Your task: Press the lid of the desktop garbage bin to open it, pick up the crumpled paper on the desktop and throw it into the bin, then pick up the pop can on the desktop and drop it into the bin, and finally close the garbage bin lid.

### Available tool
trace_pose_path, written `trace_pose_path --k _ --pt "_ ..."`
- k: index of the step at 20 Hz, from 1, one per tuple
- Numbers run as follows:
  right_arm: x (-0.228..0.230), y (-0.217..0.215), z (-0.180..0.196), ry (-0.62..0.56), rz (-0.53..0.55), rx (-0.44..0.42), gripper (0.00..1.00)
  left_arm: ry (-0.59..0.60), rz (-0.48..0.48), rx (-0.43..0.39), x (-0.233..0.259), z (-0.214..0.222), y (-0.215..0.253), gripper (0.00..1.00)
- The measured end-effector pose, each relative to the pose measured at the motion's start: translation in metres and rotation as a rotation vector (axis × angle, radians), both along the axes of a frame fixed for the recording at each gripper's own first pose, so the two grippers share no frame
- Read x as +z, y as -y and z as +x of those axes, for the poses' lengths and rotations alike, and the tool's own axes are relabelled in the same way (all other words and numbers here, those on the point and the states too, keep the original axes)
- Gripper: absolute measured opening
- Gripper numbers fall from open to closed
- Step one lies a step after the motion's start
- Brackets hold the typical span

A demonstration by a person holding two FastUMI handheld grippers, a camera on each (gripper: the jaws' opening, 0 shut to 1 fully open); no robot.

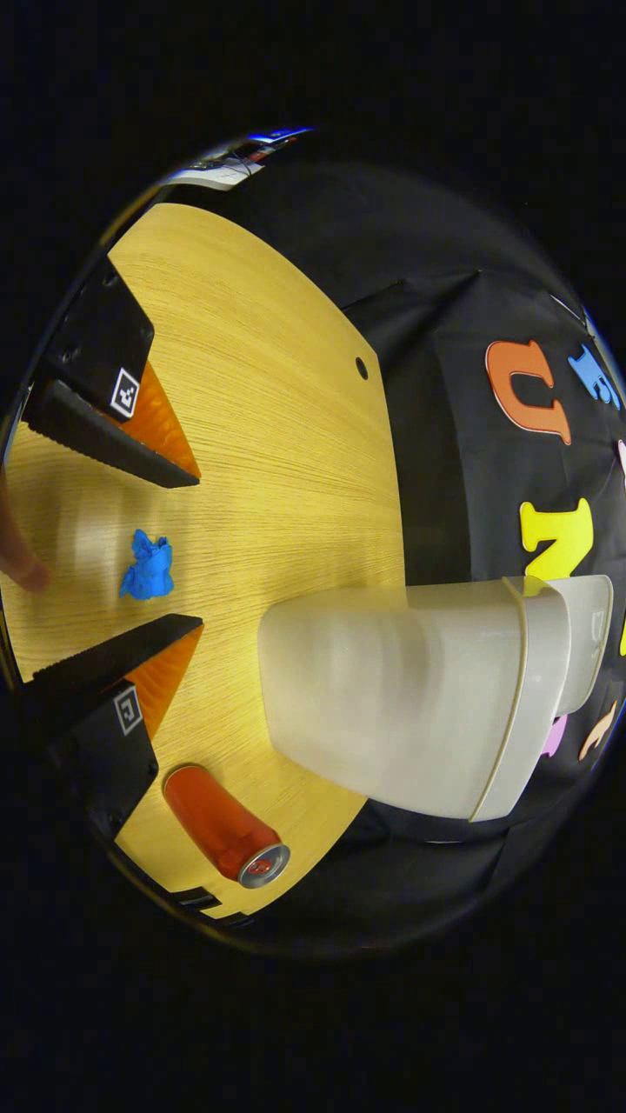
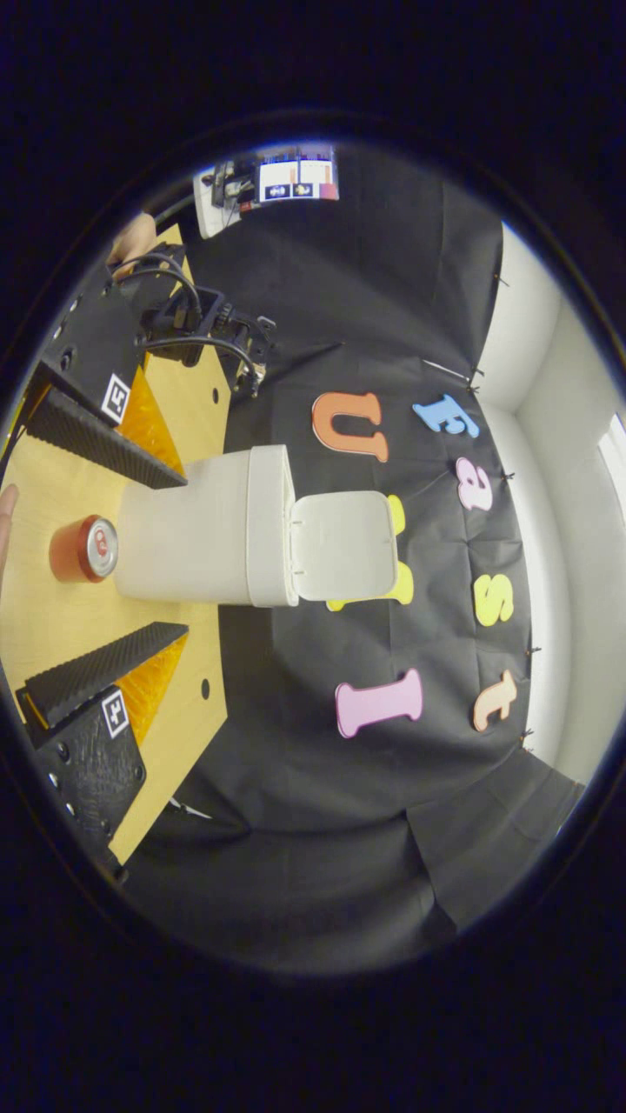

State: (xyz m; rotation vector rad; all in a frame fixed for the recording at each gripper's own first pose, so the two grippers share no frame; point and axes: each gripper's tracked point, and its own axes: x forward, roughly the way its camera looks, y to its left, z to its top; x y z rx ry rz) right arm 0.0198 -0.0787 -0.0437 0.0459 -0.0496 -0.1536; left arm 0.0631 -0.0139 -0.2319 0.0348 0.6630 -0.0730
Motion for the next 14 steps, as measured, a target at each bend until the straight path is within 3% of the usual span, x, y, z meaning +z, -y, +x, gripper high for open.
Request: trace_pose_path --k 3,6,11,14 --pt "-0.017 0.001 0.000 -0.038 0.027 -0.004 0.95 -0.010 0.021 -0.053 -0.005 -0.005 0.010 0.95" --pt "-0.024 -0.008 0.003 -0.056 0.018 0.013 0.96 -0.020 0.009 -0.066 -0.009 -0.005 0.012 0.85" --pt "-0.048 -0.008 0.011 -0.133 0.015 -0.005 0.93 -0.065 -0.009 -0.067 -0.021 -0.003 0.010 0.81" --pt "-0.062 -0.006 0.016 -0.183 0.025 -0.024 0.96 -0.089 -0.025 -0.079 -0.020 -0.002 0.014 0.75"
